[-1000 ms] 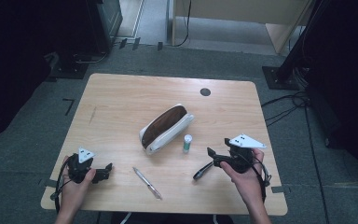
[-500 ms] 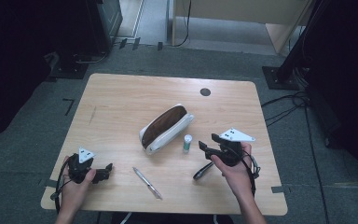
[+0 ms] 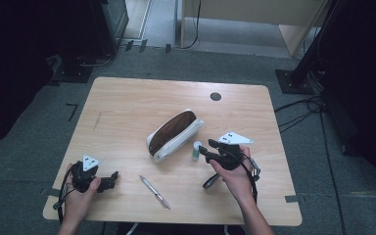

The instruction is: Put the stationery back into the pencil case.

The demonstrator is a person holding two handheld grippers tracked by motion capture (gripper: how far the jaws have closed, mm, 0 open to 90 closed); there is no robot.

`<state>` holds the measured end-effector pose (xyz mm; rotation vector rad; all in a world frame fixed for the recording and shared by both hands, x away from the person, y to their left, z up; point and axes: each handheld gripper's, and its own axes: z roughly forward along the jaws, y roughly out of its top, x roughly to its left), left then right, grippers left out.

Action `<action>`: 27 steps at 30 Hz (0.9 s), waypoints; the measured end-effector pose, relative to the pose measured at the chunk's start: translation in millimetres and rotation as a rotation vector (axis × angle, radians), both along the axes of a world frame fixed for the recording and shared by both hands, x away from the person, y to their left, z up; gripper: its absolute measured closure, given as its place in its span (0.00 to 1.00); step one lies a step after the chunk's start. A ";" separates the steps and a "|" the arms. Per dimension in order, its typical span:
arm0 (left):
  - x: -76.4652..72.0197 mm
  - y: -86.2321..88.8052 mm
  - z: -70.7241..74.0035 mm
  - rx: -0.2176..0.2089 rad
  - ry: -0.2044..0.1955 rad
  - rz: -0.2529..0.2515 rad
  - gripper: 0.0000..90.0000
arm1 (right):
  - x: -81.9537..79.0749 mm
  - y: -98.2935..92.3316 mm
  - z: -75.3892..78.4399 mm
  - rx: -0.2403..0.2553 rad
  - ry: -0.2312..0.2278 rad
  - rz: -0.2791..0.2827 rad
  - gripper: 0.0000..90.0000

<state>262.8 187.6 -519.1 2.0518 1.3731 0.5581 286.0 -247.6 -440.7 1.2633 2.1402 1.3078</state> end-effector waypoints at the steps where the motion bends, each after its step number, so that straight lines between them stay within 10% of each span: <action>1: 0.1 -0.1 0.0 0.000 0.000 -0.001 0.00 | 0.6 1.3 -0.7 -0.001 0.003 -0.001 0.59; 27: 0.1 -0.4 0.0 0.000 0.000 -0.009 0.00 | 12.8 25.2 -18.6 -0.132 -0.002 0.021 0.74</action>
